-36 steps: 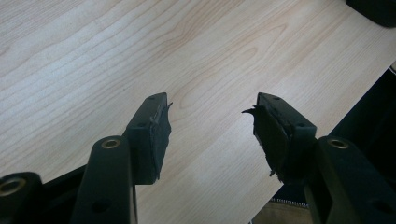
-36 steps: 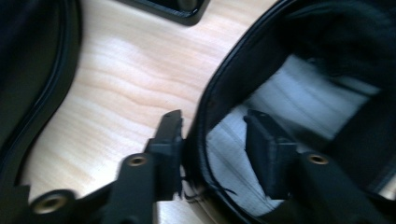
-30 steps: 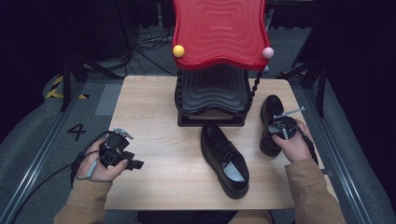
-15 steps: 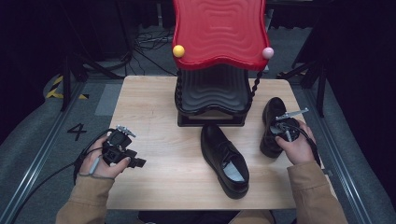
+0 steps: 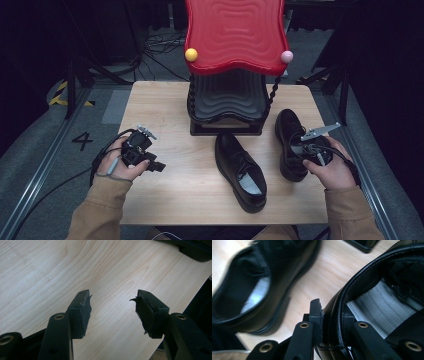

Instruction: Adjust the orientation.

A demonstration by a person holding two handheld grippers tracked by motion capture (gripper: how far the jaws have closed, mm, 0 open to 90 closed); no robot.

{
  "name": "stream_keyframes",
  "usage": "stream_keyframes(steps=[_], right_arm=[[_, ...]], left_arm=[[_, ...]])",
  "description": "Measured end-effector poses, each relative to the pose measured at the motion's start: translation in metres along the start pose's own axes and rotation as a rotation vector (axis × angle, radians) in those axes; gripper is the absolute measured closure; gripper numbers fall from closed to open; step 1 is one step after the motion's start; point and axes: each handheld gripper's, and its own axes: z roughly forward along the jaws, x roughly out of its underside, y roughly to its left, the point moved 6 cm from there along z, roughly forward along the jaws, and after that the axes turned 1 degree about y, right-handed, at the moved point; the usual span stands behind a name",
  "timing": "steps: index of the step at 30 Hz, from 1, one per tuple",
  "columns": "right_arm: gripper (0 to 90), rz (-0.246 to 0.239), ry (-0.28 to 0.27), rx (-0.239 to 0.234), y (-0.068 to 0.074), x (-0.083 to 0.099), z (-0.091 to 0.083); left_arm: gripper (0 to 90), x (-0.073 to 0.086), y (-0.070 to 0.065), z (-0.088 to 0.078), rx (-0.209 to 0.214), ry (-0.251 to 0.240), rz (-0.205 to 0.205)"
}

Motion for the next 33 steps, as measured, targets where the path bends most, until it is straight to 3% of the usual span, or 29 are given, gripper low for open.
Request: stream_keyframes(steps=[11, 18, 27, 33], right_arm=[[77.2, -0.158, 0.065, -0.075, 0.039, 0.008, -0.019], [76.7, -0.209, 0.102, -0.104, 0.057, 0.010, -0.021], [76.6, -0.270, 0.135, -0.143, 0.069, 0.013, -0.023], [76.6, -0.329, 0.124, -0.188, 0.072, 0.011, -0.015]], left_arm=[[46.5, -0.011, -0.002, 0.004, 0.004, 0.007, 0.022], [46.5, -0.014, -0.003, 0.005, 0.010, 0.010, 0.033], [46.4, -0.014, -0.003, 0.006, 0.010, 0.014, 0.032], [46.3, -0.014, -0.003, 0.006, 0.010, 0.017, 0.033]])
